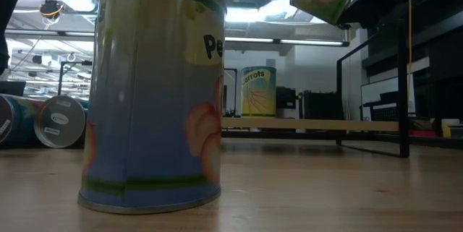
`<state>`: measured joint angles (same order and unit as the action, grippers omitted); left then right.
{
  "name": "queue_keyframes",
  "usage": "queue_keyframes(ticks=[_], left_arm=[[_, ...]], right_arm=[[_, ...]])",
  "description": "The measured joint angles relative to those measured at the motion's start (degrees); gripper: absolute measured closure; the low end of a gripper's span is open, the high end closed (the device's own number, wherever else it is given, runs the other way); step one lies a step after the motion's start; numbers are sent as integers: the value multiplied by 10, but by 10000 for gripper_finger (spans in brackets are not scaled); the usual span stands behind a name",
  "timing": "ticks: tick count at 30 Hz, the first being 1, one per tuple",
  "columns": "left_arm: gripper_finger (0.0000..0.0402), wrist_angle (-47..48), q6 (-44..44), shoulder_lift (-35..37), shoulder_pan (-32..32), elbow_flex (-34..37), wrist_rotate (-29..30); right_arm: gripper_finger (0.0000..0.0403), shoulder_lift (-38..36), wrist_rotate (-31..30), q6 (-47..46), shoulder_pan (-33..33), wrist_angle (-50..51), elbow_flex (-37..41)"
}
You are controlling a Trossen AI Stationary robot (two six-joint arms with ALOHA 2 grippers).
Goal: Pick and place cans onto a shelf
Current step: Put the canned oranges on the shelf
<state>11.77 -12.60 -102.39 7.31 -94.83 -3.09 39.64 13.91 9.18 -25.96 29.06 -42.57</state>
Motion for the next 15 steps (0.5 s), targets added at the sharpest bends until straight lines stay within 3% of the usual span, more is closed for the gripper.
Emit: queue_keyframes(ticks=[6,15], left_arm=[[393,1,-3,0,0,0,8],[399,1,-17,0,0,0,9]], right_arm=[[403,0,-1,-2,0,2,0],[383,0,1,-2,0,2,0]])
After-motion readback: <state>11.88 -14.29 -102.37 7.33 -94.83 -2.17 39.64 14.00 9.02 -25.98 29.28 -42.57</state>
